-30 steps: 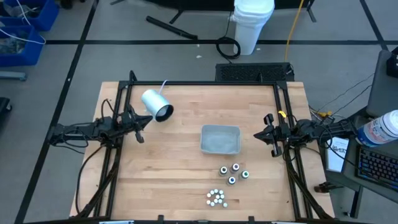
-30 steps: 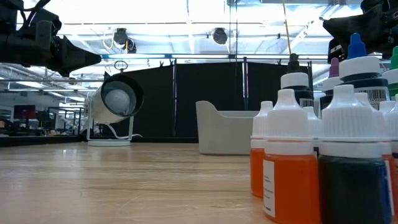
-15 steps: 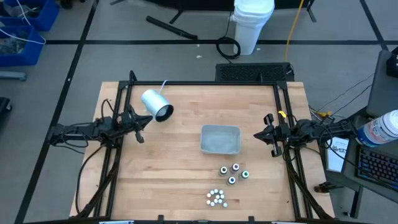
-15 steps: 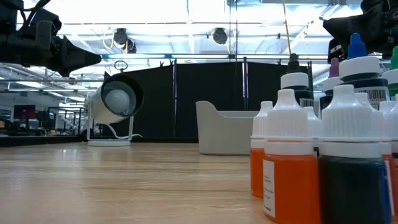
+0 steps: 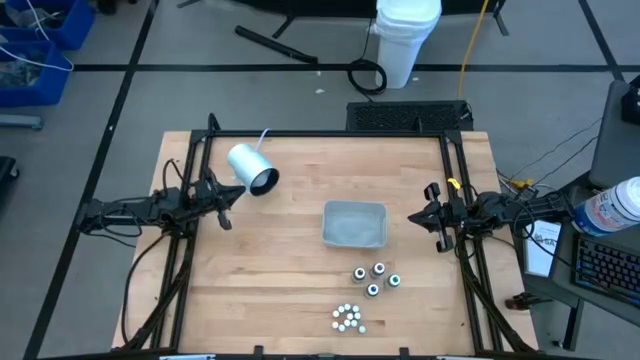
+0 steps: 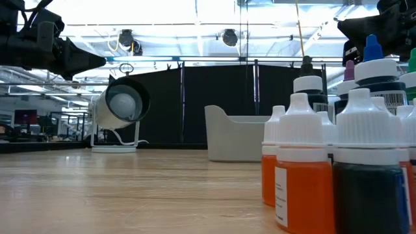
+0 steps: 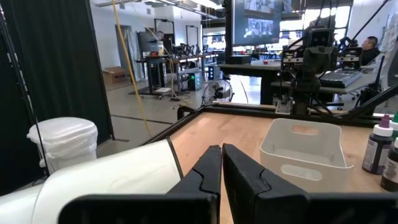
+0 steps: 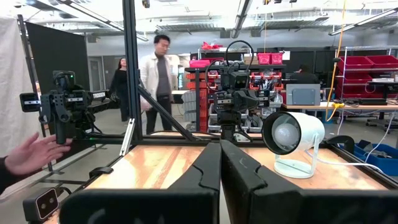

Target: Pick & Place food coloring

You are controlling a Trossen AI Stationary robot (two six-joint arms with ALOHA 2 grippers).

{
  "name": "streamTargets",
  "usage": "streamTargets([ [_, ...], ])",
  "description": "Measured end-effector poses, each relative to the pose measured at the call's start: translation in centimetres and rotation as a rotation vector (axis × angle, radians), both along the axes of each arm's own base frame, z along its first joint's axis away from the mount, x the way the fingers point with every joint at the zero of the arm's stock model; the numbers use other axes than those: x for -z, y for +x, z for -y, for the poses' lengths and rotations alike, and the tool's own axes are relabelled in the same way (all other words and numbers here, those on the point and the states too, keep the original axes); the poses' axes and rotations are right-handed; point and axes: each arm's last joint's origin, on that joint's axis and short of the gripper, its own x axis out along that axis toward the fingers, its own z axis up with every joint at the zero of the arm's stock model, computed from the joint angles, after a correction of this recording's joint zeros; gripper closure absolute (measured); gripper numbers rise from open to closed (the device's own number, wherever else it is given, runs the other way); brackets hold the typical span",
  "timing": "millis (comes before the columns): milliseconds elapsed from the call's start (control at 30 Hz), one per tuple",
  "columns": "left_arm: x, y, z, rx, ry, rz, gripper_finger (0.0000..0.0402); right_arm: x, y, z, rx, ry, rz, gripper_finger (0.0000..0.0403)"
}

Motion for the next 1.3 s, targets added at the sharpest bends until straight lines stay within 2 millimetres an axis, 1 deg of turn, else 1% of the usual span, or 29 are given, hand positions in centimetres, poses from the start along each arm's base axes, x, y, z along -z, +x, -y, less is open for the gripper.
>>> streamTargets([
  [267,0.0,0.0,0.0,0.0,0.0,0.0,0.0378,0.0,0.0,0.0,0.0,0.001,0.001,0.0403],
  [500,0.0,0.0,0.0,0.0,-0.004,0.002,0.0378,0.0,0.0,0.0,-0.014,0.068,-0.007,0.0403],
  [867,-0.2,0.0,0.0,0.005,-0.053,0.044,0.0378,-0.2,0.0,0.0,-0.01,0.058,0.012,0.0403],
  [933,-0.2,0.0,0.0,0.005,-0.053,0.039,0.0378,-0.5,-0.1,0.0,-0.002,0.026,0.048,0.0403],
  [1067,-0.2,0.0,0.0,0.005,-0.052,0.037,0.0378,-1.5,-0.4,0.1,0.04,-0.12,0.166,0.0403],
  [1133,-0.2,0.0,0.0,0.004,-0.052,0.038,0.0378,-1.6,-0.4,0.1,0.063,-0.168,0.166,0.0403],
  [1167,-0.2,0.0,0.0,0.004,-0.052,0.038,0.0378,-1.4,-0.2,0.1,0.086,-0.191,0.133,0.0403],
  [1200,-0.1,0.0,0.0,0.005,-0.052,0.037,0.0378,-2.1,-0.3,0.2,0.107,-0.203,0.108,0.0403],
  [1300,-0.1,0.0,0.0,0.004,-0.042,0.033,0.0378,-5.4,-0.5,0.4,0.172,-0.22,0.07,0.0403],
])
